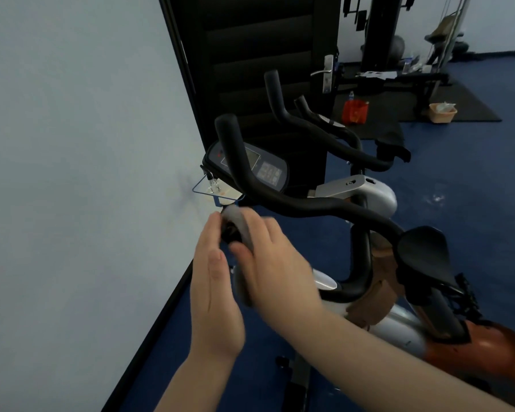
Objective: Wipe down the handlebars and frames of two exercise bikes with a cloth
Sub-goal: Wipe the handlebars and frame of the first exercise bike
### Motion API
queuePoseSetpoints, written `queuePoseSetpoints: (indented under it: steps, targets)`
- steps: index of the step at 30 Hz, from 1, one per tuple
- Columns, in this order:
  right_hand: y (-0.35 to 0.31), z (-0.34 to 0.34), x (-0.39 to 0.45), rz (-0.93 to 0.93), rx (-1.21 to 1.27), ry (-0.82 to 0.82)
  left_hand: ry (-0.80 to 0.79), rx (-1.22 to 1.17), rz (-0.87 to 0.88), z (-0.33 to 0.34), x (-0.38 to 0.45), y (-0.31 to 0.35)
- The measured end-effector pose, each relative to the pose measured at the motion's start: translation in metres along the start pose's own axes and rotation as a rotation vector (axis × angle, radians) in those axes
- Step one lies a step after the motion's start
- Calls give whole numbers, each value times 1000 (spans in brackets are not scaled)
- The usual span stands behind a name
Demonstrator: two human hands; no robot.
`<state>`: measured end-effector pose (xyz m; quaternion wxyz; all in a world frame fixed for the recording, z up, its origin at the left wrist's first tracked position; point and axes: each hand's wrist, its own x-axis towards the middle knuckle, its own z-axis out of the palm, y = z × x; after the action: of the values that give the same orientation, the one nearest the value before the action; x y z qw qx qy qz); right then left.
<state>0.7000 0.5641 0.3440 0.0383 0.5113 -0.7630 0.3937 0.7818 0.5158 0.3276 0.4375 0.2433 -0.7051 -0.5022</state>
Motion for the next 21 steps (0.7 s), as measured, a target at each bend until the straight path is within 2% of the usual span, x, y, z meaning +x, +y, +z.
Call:
queuePoseSetpoints:
  steps: [4,7,10,14,18,21]
  targets:
    - [40,-25,-16,-3,-280,-163,-26,102,83,-1,5,7]
    - [26,-17,10,130,-345,-224,-49,241,305,9,13,15]
    - [16,-3,0,105,-351,-105,-138,342,533,23,22,21]
    - [66,-32,-55,125,-421,20,-211,576,731,27,40,17]
    - [82,-35,-49,326,-415,65,-173,1016,808,38,36,3]
    - [84,-41,-32,493,-307,229,-152,1206,820,43,31,-8]
